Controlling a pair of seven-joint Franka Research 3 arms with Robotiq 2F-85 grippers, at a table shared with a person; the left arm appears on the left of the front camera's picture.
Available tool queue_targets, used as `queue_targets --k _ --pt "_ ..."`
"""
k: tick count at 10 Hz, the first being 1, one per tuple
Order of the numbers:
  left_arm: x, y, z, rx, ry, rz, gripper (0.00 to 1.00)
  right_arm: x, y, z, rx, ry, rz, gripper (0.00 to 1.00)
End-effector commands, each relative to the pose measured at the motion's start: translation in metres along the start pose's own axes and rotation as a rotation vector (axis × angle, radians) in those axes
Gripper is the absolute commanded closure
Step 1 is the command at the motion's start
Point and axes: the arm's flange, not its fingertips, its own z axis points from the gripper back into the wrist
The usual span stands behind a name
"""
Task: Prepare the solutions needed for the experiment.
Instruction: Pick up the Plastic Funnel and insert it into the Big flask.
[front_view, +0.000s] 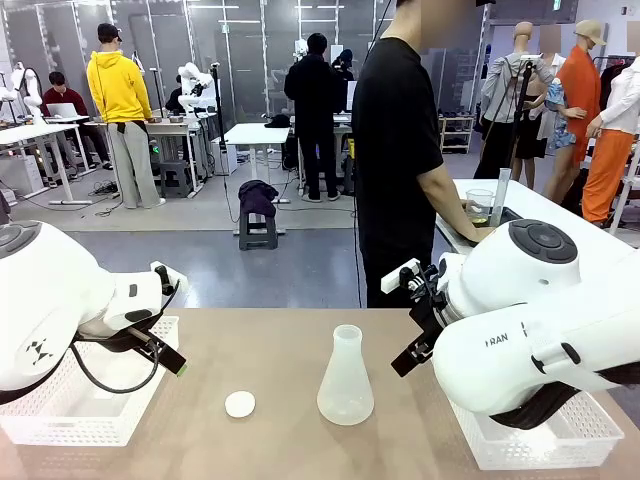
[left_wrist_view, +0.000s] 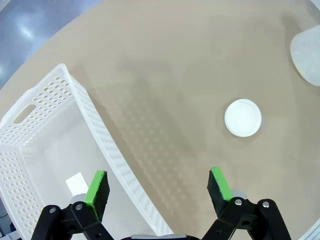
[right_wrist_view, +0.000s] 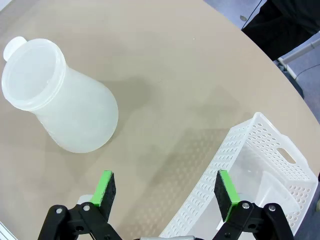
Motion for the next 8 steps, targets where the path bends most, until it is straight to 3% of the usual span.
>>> queue_targets --k 1,8 --pt "0.0000 0.0001 0.0000 0.000 0.000 0.000 0.00 0.0000 -0.0001 0.0000 0.000 0.000 -0.002 0.00" --pt "0.0000 0.0001 0.0000 0.000 0.000 0.000 0.00 0.0000 -0.0001 0.0000 0.000 0.000 -0.002 0.00"
